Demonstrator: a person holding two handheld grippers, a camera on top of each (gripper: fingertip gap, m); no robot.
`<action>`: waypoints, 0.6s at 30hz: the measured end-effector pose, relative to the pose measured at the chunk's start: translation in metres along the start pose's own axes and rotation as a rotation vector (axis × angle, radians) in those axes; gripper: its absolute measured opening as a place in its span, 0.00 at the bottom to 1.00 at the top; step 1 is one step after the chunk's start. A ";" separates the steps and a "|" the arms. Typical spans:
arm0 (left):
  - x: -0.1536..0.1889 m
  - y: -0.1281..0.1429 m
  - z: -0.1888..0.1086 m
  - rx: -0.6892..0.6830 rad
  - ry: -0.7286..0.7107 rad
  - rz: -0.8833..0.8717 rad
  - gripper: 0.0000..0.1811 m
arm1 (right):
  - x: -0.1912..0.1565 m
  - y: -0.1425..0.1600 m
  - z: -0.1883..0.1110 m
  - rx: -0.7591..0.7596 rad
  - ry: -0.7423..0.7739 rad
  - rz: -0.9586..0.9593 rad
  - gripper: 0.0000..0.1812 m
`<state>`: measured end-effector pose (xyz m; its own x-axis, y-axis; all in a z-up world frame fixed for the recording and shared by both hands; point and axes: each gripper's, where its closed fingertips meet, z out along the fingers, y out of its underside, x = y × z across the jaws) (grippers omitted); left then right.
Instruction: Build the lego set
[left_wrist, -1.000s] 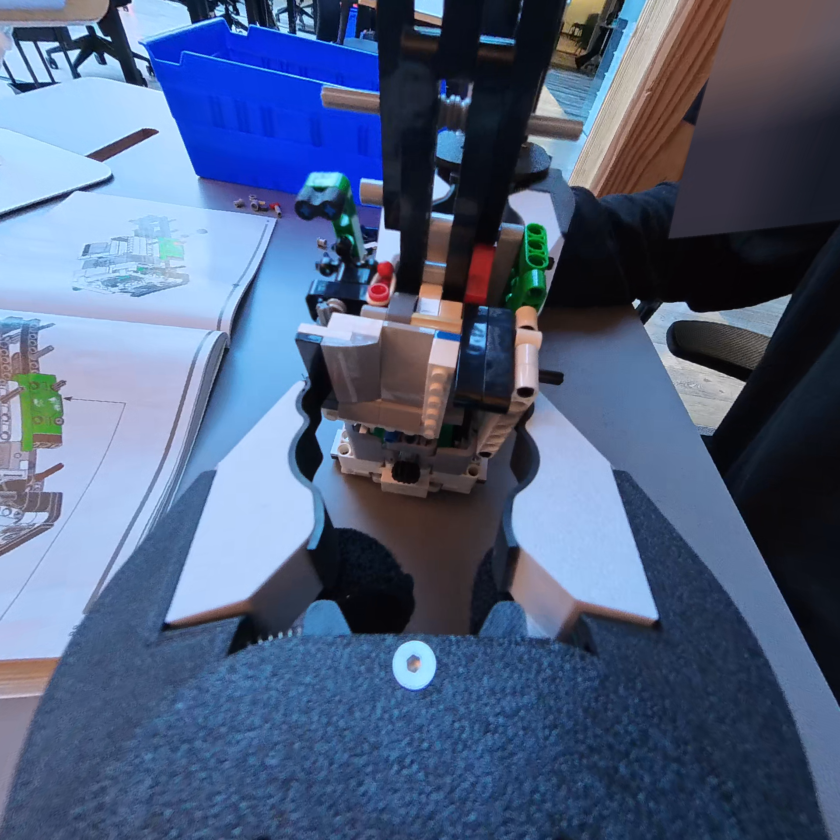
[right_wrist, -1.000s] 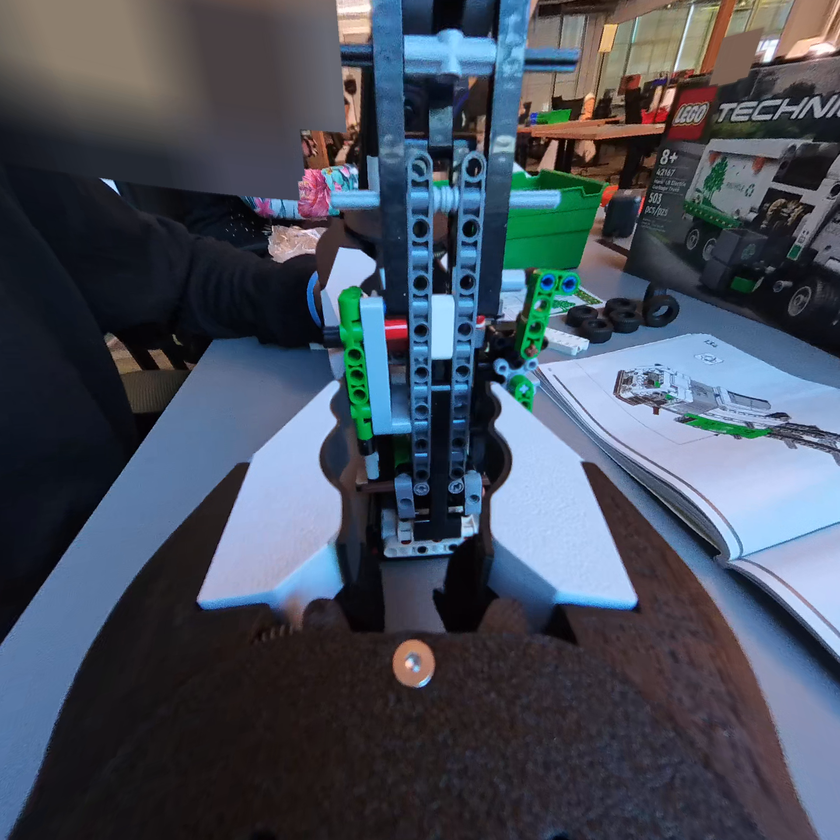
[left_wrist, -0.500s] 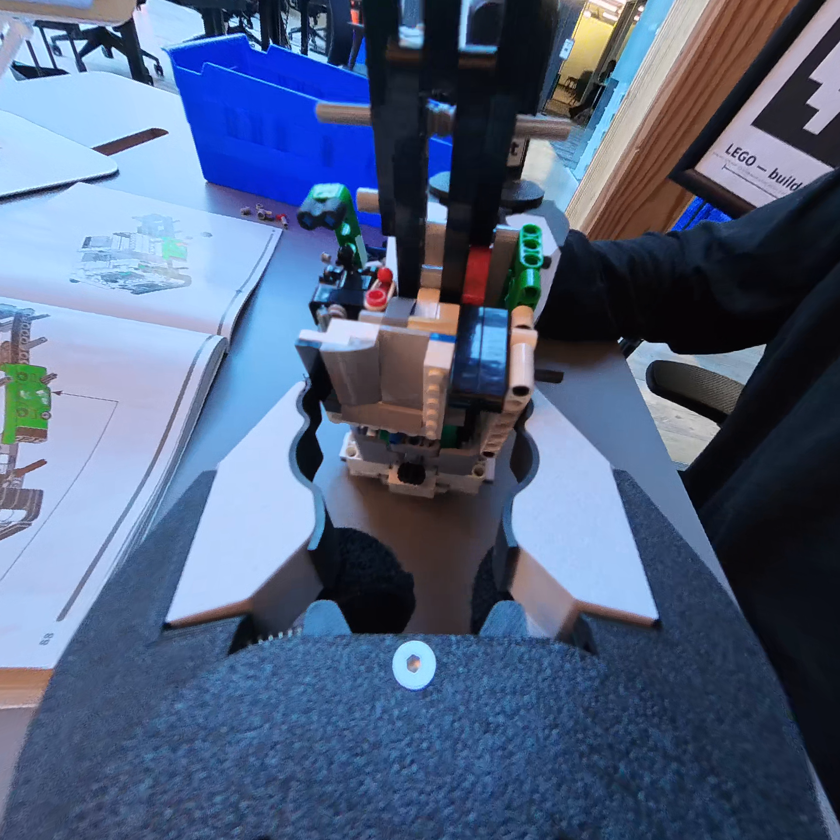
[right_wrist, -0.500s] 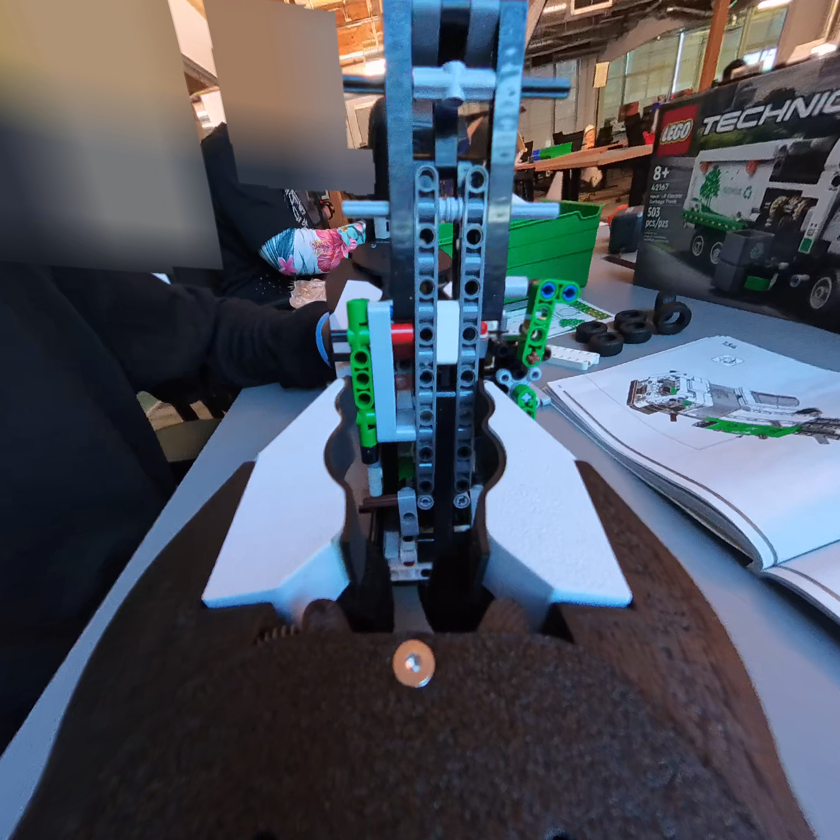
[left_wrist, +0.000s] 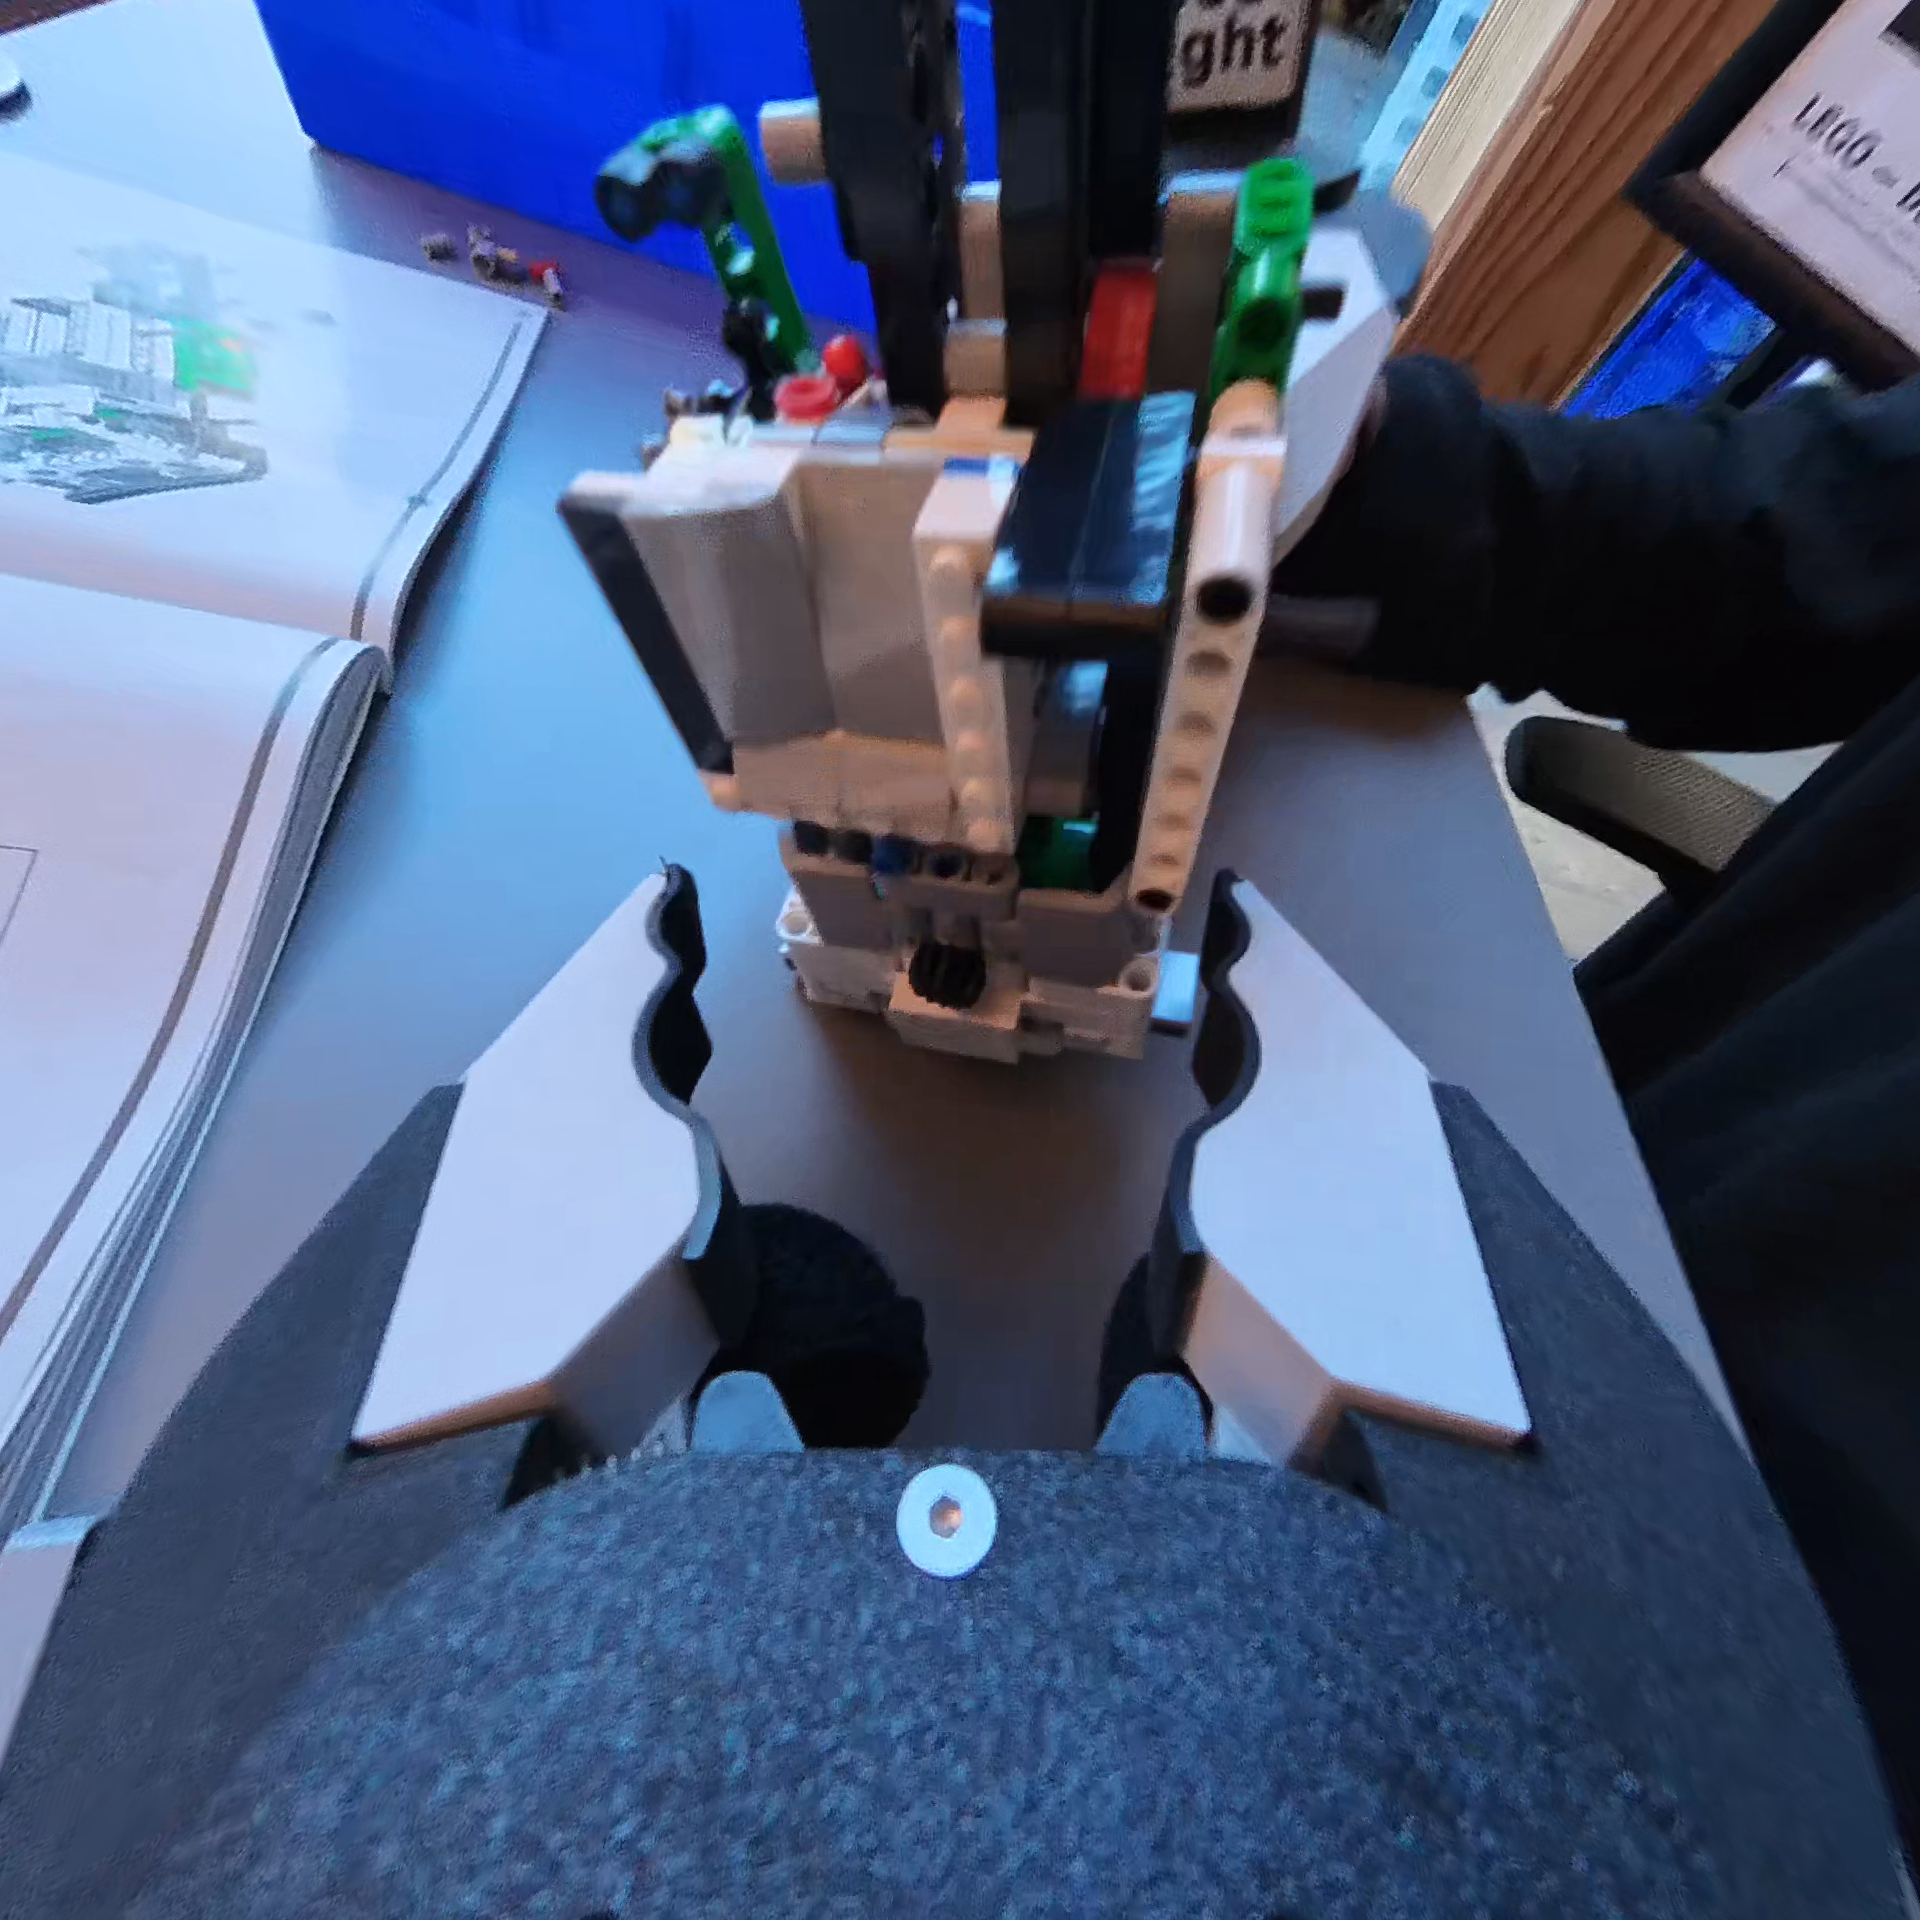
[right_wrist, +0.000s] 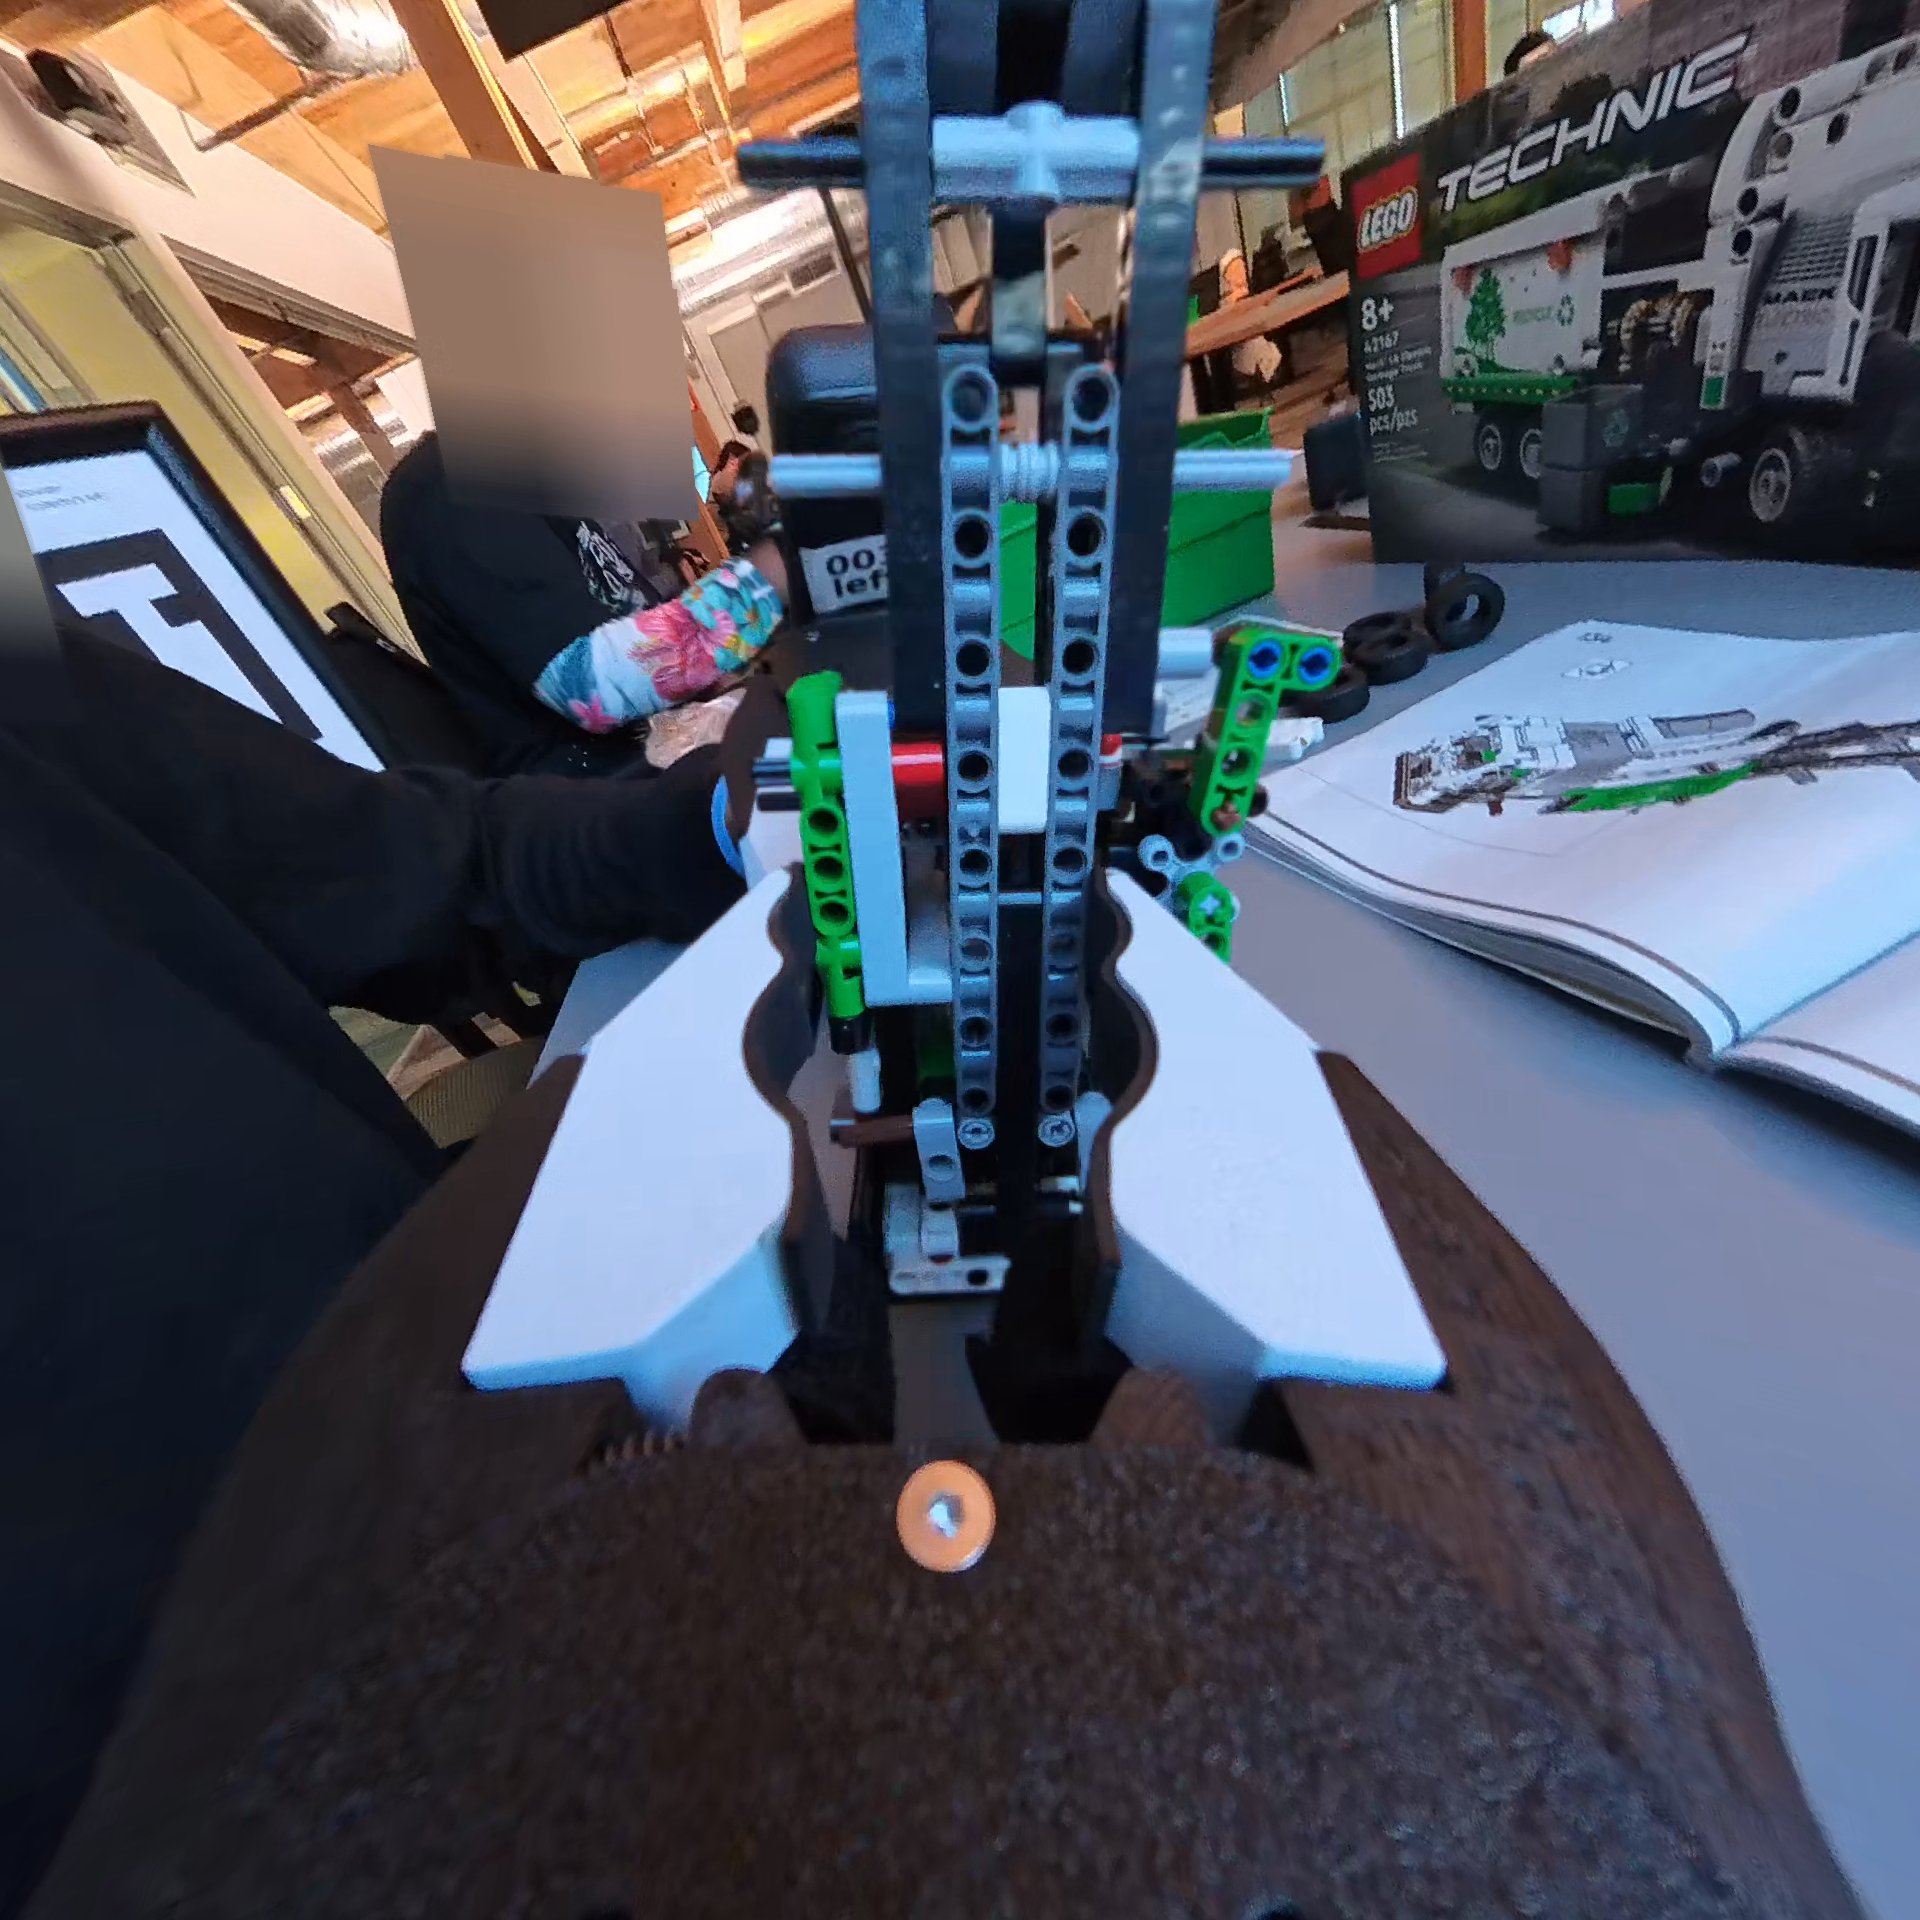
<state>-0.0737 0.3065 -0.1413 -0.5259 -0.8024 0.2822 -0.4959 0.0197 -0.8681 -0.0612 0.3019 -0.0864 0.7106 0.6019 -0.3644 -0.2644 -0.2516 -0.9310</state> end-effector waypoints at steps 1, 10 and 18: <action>-0.001 0.001 0.002 -0.011 -0.008 0.007 0.52 | 0.000 0.001 -0.004 -0.003 0.007 0.007 0.28; 0.018 -0.010 0.023 -0.022 0.135 0.008 0.41 | -0.007 0.004 -0.020 0.005 0.026 0.013 0.28; 0.017 -0.016 0.013 -0.128 0.087 0.003 0.40 | -0.006 0.002 -0.023 -0.009 0.038 0.049 0.29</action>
<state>-0.0654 0.2846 -0.1279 -0.5828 -0.7475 0.3186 -0.5753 0.1027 -0.8115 -0.0509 0.2809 -0.0858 0.7212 0.5595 -0.4084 -0.2938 -0.2869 -0.9118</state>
